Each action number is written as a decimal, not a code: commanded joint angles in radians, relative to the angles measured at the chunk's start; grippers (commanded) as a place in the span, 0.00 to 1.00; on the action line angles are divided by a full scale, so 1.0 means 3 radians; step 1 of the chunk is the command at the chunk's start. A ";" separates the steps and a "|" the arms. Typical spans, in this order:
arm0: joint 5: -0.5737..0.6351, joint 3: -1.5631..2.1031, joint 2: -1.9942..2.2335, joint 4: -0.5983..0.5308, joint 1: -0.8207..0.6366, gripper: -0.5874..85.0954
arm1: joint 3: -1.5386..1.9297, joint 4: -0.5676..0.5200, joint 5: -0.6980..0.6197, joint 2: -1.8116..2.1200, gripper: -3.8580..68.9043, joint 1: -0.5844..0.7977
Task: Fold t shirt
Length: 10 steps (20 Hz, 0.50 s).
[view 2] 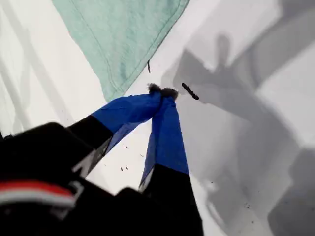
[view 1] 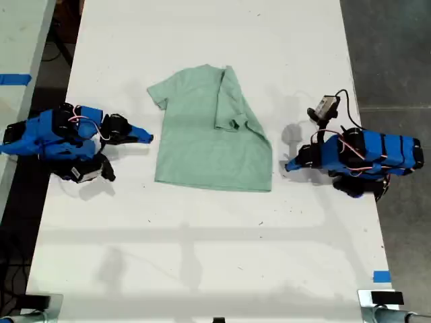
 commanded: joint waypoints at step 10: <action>0.2516 -0.4418 -0.6126 0.0644 -0.2567 0.25 | 0.0118 0.0020 -0.0072 0.0031 0.03 -0.0082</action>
